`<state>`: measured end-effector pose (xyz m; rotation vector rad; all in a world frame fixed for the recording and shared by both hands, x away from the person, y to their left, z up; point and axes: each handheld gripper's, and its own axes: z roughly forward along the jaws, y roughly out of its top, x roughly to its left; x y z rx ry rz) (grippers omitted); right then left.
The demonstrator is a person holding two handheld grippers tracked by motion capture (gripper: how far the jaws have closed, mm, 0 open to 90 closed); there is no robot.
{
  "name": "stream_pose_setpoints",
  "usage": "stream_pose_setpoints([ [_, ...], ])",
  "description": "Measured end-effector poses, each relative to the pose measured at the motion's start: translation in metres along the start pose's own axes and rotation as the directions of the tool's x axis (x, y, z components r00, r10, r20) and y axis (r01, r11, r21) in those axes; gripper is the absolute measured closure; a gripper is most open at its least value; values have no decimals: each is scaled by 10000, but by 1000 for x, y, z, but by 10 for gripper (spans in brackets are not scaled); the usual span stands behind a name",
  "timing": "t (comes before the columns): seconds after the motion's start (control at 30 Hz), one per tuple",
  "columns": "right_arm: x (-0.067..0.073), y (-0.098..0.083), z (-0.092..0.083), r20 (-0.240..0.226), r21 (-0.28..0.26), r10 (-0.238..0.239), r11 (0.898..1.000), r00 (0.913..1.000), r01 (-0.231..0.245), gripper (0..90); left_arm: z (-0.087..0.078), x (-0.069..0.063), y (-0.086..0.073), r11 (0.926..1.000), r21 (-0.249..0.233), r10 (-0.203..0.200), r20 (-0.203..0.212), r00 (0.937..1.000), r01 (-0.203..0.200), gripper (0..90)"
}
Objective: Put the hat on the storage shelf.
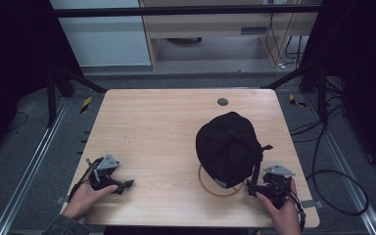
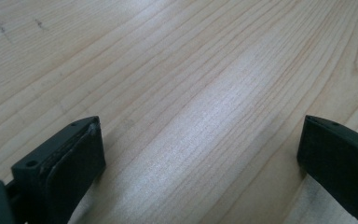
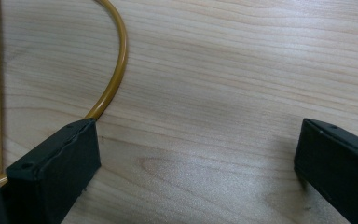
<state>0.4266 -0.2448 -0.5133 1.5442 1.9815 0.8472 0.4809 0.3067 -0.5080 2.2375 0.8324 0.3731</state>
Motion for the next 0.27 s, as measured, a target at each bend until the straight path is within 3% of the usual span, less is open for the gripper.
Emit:
stream_pose_setpoints([
  [0.27,-1,0,0,-32,-16,-76,10000,10000,76,4,0,-1,-1,10000,0,-50,-65,10000,50,0],
])
